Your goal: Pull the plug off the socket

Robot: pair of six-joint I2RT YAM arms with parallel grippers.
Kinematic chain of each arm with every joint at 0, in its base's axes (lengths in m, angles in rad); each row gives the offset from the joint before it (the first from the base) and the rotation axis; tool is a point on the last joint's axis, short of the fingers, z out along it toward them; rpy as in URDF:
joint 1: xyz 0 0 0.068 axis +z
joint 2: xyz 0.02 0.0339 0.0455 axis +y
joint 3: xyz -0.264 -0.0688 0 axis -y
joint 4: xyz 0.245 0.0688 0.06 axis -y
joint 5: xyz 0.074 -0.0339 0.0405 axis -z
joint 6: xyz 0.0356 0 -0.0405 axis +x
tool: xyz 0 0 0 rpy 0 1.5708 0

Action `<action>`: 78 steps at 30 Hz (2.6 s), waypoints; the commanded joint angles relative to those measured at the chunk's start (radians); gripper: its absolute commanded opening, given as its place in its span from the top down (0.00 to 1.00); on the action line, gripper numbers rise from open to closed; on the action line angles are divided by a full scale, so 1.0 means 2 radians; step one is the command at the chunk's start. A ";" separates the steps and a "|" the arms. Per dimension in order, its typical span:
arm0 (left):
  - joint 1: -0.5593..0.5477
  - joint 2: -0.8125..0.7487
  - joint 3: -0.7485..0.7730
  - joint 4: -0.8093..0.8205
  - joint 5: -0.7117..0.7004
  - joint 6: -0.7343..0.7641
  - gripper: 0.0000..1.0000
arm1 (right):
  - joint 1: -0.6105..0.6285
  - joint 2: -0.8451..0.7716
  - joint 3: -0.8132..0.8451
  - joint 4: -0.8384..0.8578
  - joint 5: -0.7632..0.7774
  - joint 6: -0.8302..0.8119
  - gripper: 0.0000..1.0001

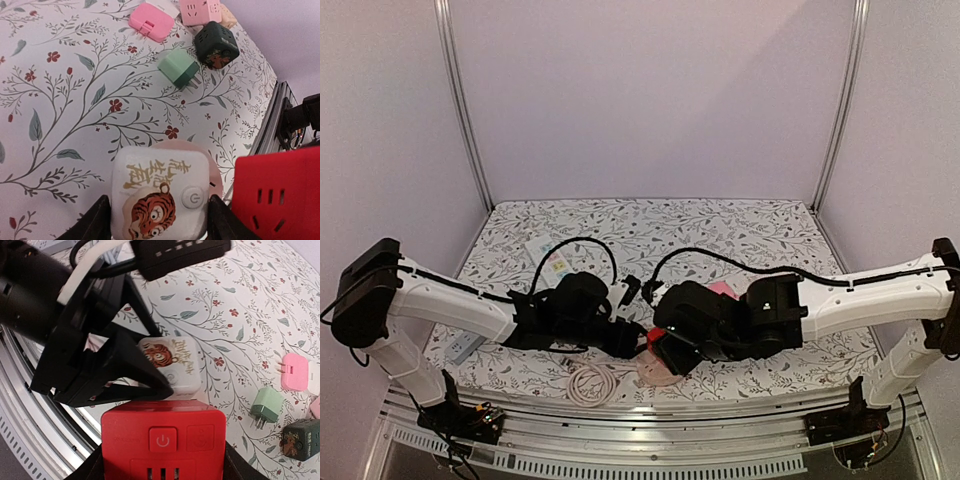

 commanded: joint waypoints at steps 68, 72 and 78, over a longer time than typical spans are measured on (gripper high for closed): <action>0.007 -0.094 0.009 -0.120 0.011 -0.080 0.06 | -0.199 -0.144 -0.114 -0.010 -0.153 0.156 0.21; 0.012 -0.079 0.008 -0.106 0.020 -0.083 0.06 | -0.158 -0.117 -0.157 0.073 -0.192 0.203 0.26; 0.019 -0.073 0.006 -0.103 0.023 -0.084 0.06 | -0.112 -0.039 -0.151 0.150 -0.233 0.248 0.33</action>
